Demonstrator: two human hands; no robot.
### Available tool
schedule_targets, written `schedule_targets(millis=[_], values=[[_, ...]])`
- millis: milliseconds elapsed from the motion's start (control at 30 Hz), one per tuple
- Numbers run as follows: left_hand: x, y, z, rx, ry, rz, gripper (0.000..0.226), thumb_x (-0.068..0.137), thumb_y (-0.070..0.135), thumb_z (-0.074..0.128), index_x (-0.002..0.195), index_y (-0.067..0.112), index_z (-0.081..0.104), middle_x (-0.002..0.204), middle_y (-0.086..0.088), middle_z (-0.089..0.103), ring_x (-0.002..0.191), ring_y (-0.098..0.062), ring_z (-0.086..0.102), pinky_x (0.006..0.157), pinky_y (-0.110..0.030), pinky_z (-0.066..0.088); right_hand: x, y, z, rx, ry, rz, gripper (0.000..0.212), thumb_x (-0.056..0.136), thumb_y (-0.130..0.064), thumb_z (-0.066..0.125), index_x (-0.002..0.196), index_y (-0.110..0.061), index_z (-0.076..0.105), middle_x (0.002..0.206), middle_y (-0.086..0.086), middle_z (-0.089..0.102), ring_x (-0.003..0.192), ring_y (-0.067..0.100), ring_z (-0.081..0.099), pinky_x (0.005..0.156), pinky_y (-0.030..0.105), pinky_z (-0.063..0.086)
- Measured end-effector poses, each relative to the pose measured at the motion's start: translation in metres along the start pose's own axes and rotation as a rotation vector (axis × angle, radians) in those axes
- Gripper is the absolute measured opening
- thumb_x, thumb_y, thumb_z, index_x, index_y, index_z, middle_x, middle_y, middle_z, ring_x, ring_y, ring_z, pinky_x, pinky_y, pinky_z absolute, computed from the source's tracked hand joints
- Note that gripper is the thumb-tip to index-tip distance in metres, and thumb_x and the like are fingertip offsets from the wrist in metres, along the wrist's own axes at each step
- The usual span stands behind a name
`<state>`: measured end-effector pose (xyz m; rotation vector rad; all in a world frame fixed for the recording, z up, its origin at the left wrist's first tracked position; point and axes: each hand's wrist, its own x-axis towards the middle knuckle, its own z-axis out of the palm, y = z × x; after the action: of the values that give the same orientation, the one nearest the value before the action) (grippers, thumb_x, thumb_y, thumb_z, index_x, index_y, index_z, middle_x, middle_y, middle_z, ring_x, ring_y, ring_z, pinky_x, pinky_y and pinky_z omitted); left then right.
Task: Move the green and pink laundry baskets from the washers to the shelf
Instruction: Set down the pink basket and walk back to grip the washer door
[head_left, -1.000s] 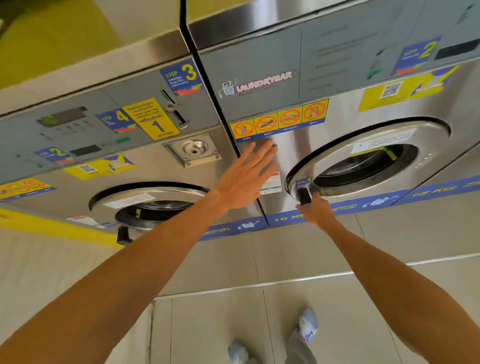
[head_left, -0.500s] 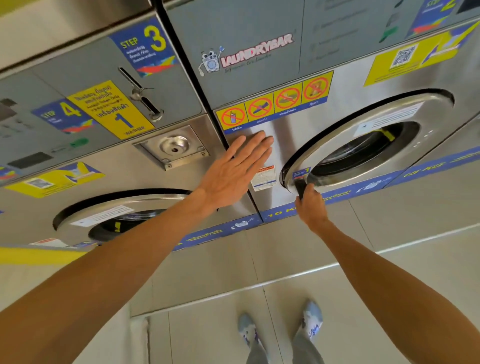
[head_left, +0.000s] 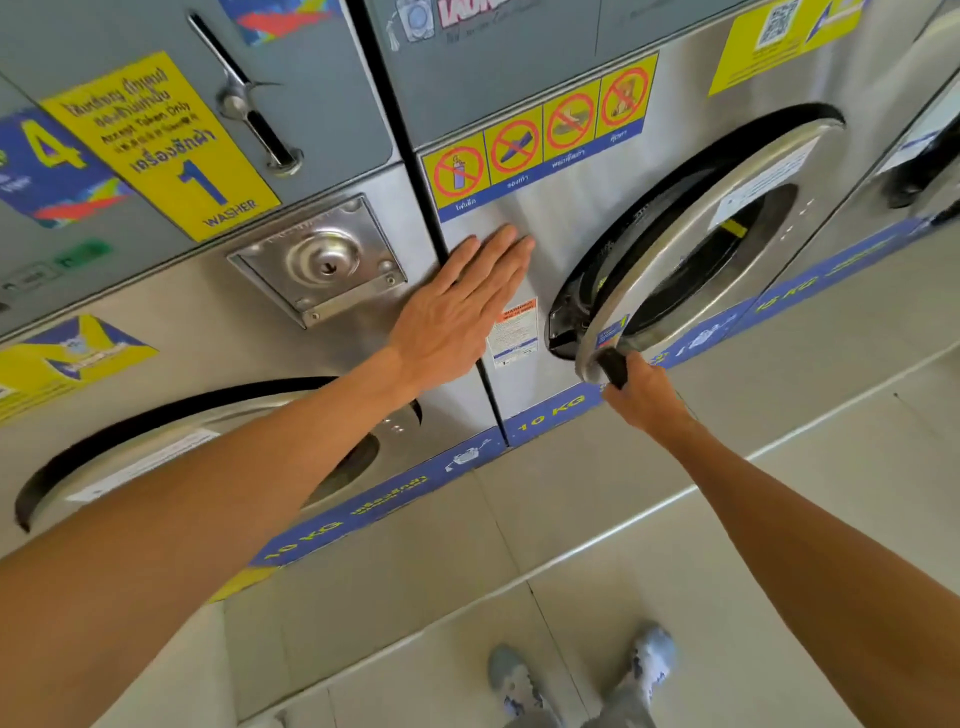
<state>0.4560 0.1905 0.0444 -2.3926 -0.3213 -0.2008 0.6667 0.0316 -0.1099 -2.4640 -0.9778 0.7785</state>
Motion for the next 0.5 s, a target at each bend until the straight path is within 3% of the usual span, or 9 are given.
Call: schedule_targets(millis=[167, 400, 500], values=[[0.0, -0.001, -0.003, 0.033, -0.054, 0.013, 0.082, 0.093, 0.022, 0.046, 0.158, -0.001, 0.003, 0.168, -0.016, -0.001, 0.155, -0.035, 0.003, 0.126, -0.048, 0.003, -0.022, 0.027, -0.011, 0.038, 0.028, 0.006, 0.058, 0.086, -0.016, 0.066, 0.141, -0.008, 0.049, 0.114, 0.029, 0.064, 0.11, 0.044, 0.059, 0.088, 0.044, 0.051], [0.001, 0.006, -0.017, 0.08, -0.155, -0.013, 0.086, 0.093, 0.027, 0.049, 0.158, -0.003, 0.0, 0.167, -0.019, -0.008, 0.154, -0.039, -0.003, 0.125, -0.052, 0.007, -0.056, 0.073, -0.037, 0.078, 0.056, 0.1, 0.033, 0.081, -0.014, 0.072, 0.11, -0.001, 0.062, 0.103, 0.025, 0.066, 0.105, 0.041, 0.06, 0.08, 0.039, 0.048], [0.004, 0.013, -0.026, 0.098, -0.23, -0.041, 0.091, 0.092, 0.035, 0.053, 0.158, -0.002, 0.002, 0.166, -0.021, -0.01, 0.154, -0.041, -0.006, 0.124, -0.054, 0.008, -0.07, 0.096, -0.054, 0.087, 0.064, 0.114, 0.029, 0.079, -0.01, 0.071, 0.105, -0.001, 0.065, 0.099, 0.023, 0.068, 0.1, 0.04, 0.062, 0.078, 0.037, 0.049]])
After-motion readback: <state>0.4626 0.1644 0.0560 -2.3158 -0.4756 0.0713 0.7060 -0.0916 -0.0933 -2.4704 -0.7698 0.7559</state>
